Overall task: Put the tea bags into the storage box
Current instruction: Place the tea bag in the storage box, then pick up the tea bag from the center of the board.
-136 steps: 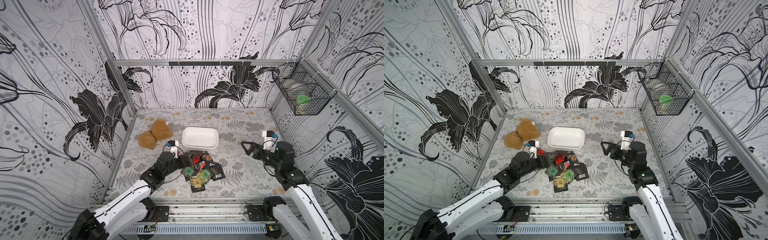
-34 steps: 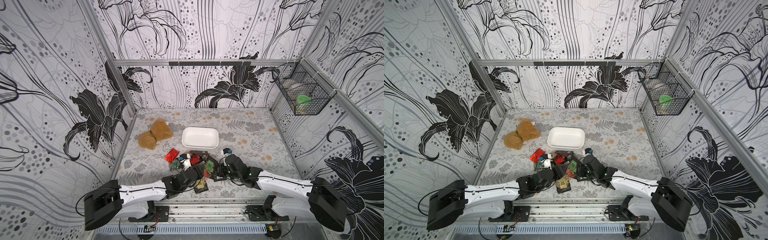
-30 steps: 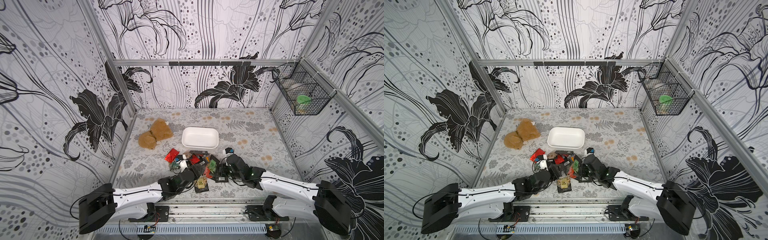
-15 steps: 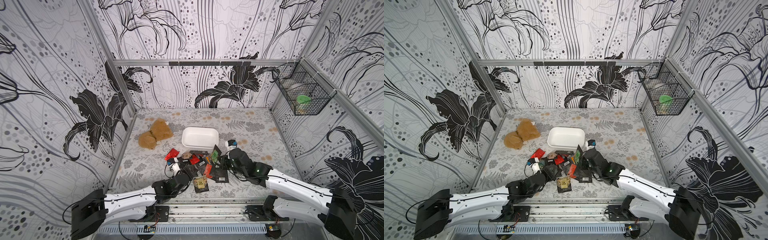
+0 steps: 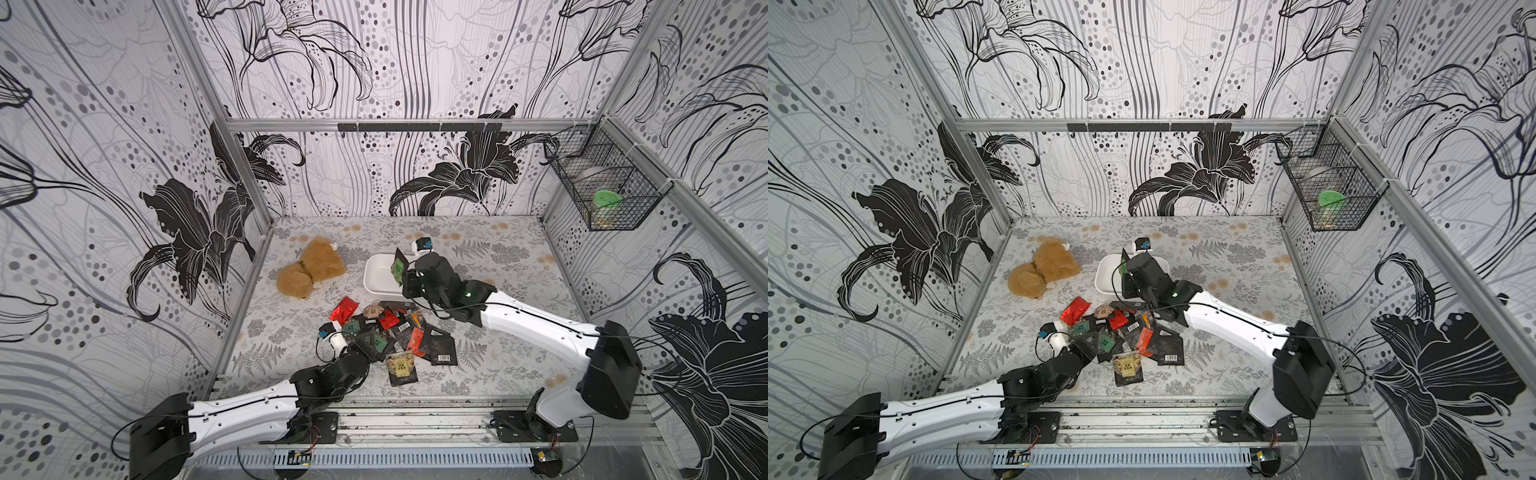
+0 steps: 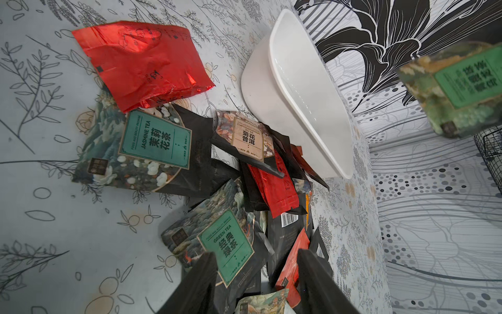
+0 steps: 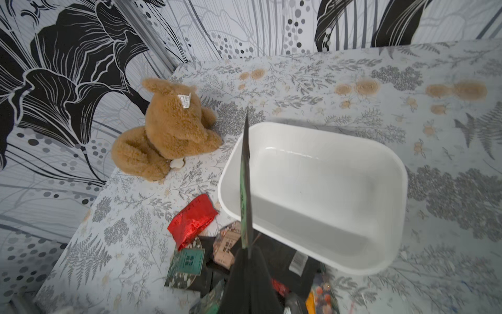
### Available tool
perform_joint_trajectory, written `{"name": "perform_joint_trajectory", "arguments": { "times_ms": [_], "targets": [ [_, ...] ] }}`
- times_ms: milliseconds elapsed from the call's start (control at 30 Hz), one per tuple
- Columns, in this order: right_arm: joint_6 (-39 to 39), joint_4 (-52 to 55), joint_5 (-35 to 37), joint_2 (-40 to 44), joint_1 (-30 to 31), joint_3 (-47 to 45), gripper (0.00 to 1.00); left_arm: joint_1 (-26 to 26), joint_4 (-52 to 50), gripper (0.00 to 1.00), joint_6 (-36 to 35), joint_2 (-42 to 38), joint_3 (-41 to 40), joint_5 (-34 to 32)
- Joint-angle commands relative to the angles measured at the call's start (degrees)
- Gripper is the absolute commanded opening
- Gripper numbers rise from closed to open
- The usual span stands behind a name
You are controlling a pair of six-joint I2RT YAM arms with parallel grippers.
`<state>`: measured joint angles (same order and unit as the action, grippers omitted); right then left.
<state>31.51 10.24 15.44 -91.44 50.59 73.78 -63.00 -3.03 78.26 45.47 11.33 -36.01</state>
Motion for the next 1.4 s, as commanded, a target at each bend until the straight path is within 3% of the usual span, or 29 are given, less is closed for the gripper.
{"name": "perform_joint_trajectory", "arguments": {
  "times_ms": [0,333,500,533,600,833,967,1133,1233,1367],
  "targets": [
    [-3.1,1.9,-0.4,-6.7,-1.9,6.3,0.0,-0.2,-1.5,0.53,1.3,-1.6,-1.9,-0.9],
    [-2.2,4.3,-1.7,-16.2,-6.0,13.4,0.02,-0.2,-5.6,0.53,1.6,-4.6,-2.4,-1.5],
    [-3.5,6.7,-0.8,-14.5,-7.0,12.4,0.36,-0.2,-7.2,0.61,1.5,-6.2,-2.3,-1.6],
    [-3.7,6.8,0.2,-13.3,-7.0,11.4,0.43,-0.2,-8.1,0.64,1.5,-6.4,-2.2,-1.8],
    [-4.1,8.1,2.0,-10.6,-7.1,9.5,0.48,-0.2,-9.2,0.68,1.5,-7.1,-1.7,-1.7],
    [-3.1,7.7,3.6,9.5,-7.1,-6.4,0.48,-0.2,-7.7,0.71,-1.1,-8.0,-0.3,0.6],
    [-0.9,8.6,1.2,22.3,-7.1,-15.9,0.49,-0.2,1.0,0.72,-6.7,-6.3,0.5,5.7],
    [4.3,12.9,-2.5,34.4,-7.0,-27.3,0.57,-0.3,12.5,0.71,-13.3,1.5,3.8,16.7],
    [7.4,13.8,-5.0,38.2,-7.0,-33.7,0.63,-0.3,17.1,0.68,-15.1,8.7,7.1,21.8],
    [11.3,13.1,-9.1,40.5,-7.0,-40.2,0.63,-1.6,24.9,0.63,-14.8,19.8,10.5,27.8]
  ]
}}
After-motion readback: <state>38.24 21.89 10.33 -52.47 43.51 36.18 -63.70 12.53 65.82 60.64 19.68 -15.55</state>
